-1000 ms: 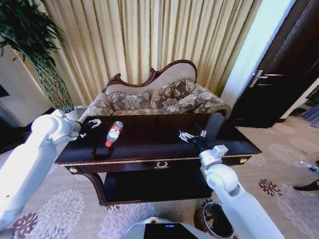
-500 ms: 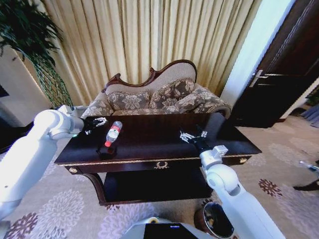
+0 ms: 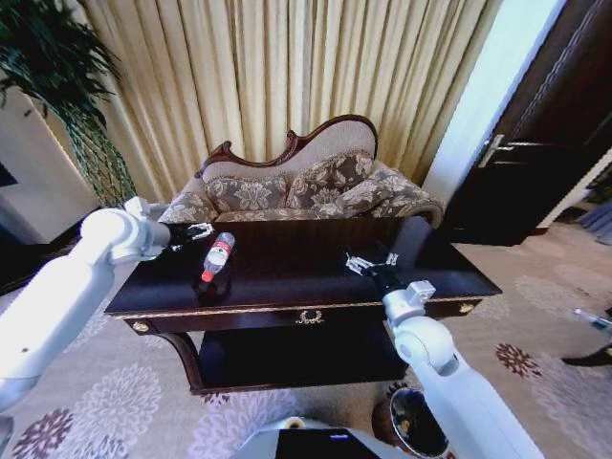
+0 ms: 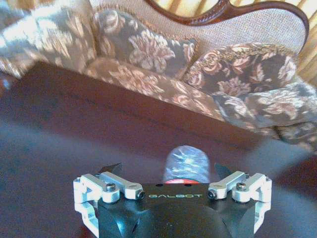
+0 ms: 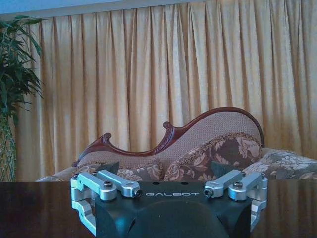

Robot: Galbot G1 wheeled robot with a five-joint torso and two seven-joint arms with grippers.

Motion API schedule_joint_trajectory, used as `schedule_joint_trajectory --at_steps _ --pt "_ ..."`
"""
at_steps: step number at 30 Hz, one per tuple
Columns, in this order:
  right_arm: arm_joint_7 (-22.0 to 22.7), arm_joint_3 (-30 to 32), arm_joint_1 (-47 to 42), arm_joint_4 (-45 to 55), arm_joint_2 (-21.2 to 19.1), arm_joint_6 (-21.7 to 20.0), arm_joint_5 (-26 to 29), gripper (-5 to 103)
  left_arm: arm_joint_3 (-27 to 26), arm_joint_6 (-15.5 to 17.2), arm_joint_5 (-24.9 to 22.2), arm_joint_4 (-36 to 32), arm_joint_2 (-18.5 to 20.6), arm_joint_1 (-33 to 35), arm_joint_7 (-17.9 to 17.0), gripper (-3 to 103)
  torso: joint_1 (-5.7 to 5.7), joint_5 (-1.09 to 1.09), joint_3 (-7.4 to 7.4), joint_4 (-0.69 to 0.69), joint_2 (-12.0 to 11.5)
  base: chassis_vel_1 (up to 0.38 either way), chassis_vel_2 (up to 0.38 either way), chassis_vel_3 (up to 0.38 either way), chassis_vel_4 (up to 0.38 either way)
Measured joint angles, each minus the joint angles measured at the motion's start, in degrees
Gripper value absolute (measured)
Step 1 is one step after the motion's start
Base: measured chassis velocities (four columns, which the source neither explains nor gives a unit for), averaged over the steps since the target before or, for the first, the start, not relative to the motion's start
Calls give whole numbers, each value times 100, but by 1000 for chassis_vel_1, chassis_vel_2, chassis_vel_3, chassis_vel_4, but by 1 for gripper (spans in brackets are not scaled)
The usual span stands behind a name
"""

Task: Move to the front of the table and place the trash on the table into the trash bin.

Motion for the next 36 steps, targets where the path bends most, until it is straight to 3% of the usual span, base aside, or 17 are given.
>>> schedule_joint_trajectory --at_steps 1,3,4,6,7,8,9,10,12,16,18,20,23,26,28,30,36 --pt "0 0 0 0 0 0 0 100 0 0 0 0 0 0 0 100 0 0 0 0 0 0 0 0 0" --pt "-2 -44 3 -8 24 9 -20 100 179 0 982 -19 138 65 654 100 0 0 0 -1 0 0 0 0 0" --pt "-2 -44 3 -8 24 9 -20 100 179 0 982 -19 138 65 654 100 0 0 0 -1 0 0 0 0 0" --pt "-5 -57 3 -12 35 13 -37 100 283 0 1520 -27 197 76 1093 100 0 -1 0 0 0 0 0 0 0" --pt "-5 -57 3 -12 35 13 -37 100 283 0 1520 -27 197 76 1093 100 0 -1 0 0 0 0 0 0 0" --pt "-8 -59 -3 -15 41 23 -51 100 378 -1 2172 -21 224 74 1618 100 0 -1 0 -1 0 0 0 0 0" --pt "-9 -60 -10 -15 43 27 -56 100 403 -1 2420 -11 225 70 1807 100 -1 0 0 -2 0 0 0 0 0" --pt "-9 -60 -10 -15 43 27 -56 100 403 -1 2420 -11 225 70 1807 100 -1 0 0 -2 0 0 0 0 0" --pt "-17 -56 -48 -15 45 34 -81 100 448 -5 2883 -33 195 25 2112 100 0 0 0 -2 0 0 0 0 0" --pt "-26 -50 -72 -16 52 48 -114 100 533 -9 3134 -51 202 -74 2367 100 0 -1 0 -1 0 0 0 0 0" --pt "-30 -55 -72 -23 59 57 -130 100 631 -11 2980 -51 210 -165 2315 100 0 0 0 0 0 0 0 0 0" --pt "-37 -111 -72 -50 81 70 -165 100 1010 -11 2410 -28 207 -550 1975 100 0 -1 0 -2 0 0 0 0 0" --pt "-38 -155 -67 -66 95 75 -187 100 1214 -13 2080 4 180 -799 1761 100 0 1 0 -2 0 0 0 0 0" --pt "-38 -216 -50 -102 127 83 -228 100 1691 -16 1391 2 -4 -1320 995 100 0 1 0 -3 0 0 0 0 0" --pt "-38 -216 -52 -105 128 85 -233 100 1733 -16 1282 -27 -27 -1354 868 100 0 1 0 -3 0 0 0 0 0" --pt "-38 -181 -76 -119 123 96 -241 100 1830 -17 905 -178 -51 -1388 409 100 0 0 0 -2 0 0 0 0 0" --pt "-44 -150 -86 -156 138 121 -263 100 1849 -20 527 -421 86 -1298 -43 100 0 0 0 0 0 0 0 0 0"
